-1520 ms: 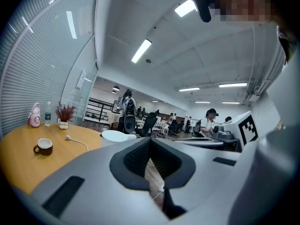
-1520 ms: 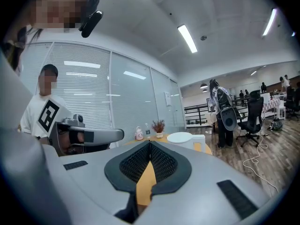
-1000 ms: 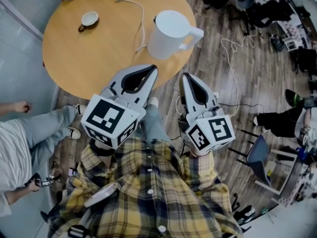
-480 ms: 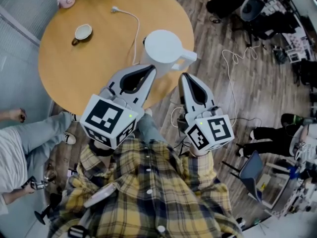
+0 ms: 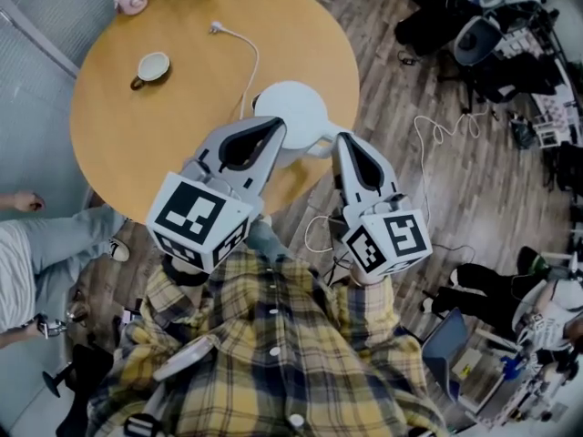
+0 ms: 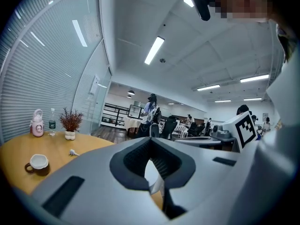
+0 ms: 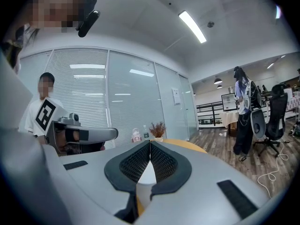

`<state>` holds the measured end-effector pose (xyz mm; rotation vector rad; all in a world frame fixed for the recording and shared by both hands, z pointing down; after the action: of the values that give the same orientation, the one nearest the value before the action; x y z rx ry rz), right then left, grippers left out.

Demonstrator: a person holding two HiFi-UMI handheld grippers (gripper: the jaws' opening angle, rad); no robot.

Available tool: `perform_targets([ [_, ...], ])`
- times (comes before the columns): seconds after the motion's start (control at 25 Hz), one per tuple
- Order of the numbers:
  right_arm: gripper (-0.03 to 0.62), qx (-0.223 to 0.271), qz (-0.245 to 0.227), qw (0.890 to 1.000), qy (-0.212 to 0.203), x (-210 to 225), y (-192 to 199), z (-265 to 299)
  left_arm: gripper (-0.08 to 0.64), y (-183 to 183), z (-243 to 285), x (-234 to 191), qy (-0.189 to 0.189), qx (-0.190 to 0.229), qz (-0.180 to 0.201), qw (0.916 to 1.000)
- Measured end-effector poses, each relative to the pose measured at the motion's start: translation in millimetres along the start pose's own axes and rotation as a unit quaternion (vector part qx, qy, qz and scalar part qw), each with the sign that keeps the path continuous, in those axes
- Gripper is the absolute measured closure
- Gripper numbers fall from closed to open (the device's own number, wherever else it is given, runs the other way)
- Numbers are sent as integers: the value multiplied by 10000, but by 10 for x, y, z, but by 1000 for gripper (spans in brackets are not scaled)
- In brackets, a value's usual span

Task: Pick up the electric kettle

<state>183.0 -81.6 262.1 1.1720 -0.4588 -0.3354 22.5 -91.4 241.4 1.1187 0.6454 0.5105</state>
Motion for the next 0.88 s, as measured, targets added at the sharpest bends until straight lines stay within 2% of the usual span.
perform_targets([
  [0.48, 560, -65, -13, 10000, 34, 123, -15, 149, 557, -35, 74, -129, -106, -1, -34, 9999],
  [0.88, 560, -61, -91, 9993, 367, 140, 1, 199, 557, -11, 73, -284, -15, -44, -40, 10000],
])
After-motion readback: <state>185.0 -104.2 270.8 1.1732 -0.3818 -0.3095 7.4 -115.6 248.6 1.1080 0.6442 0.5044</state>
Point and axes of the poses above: the fingertips, and each gripper's own axes: z forward along the fingers, x to its right, y out of its underside, the point moved 6 cm from there along -z, backward along the fingers, and after that the axes turned 10 degrees about -x, right-handed, at the moved point
